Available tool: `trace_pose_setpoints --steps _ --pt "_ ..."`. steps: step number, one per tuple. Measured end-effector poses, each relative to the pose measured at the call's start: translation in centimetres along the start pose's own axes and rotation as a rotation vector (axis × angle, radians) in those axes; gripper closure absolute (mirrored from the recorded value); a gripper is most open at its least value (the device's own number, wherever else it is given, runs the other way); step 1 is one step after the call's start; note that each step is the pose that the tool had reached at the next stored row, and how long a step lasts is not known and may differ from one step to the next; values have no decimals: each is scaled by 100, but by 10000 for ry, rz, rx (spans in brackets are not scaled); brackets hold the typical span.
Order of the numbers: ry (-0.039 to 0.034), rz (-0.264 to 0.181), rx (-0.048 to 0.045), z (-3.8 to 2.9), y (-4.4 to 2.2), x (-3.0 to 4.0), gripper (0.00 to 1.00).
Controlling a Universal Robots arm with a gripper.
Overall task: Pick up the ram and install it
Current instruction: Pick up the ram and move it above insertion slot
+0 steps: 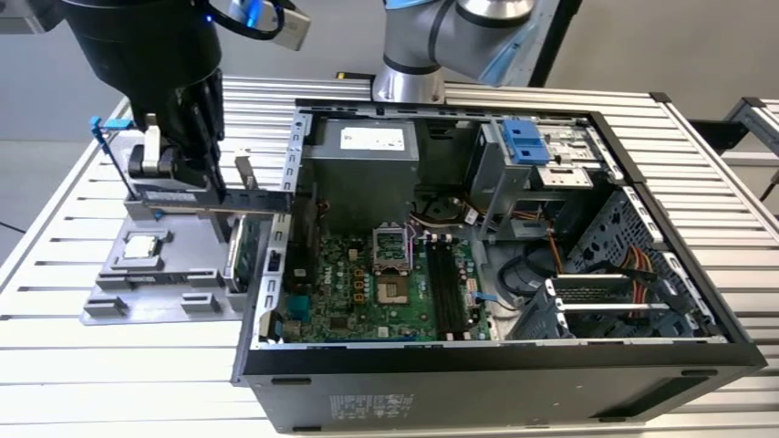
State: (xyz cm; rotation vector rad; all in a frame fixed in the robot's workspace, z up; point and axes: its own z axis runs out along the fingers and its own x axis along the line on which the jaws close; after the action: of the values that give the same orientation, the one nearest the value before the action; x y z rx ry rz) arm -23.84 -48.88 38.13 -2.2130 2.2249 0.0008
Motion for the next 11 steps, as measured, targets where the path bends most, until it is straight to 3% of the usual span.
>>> trace_pose_setpoints --steps 2,6,11 --pt "2 -42 68 -1 -14 0 100" --pt "-1 -88 365 1 -36 0 100" --pt "-1 -87 367 1 -125 -1 100"
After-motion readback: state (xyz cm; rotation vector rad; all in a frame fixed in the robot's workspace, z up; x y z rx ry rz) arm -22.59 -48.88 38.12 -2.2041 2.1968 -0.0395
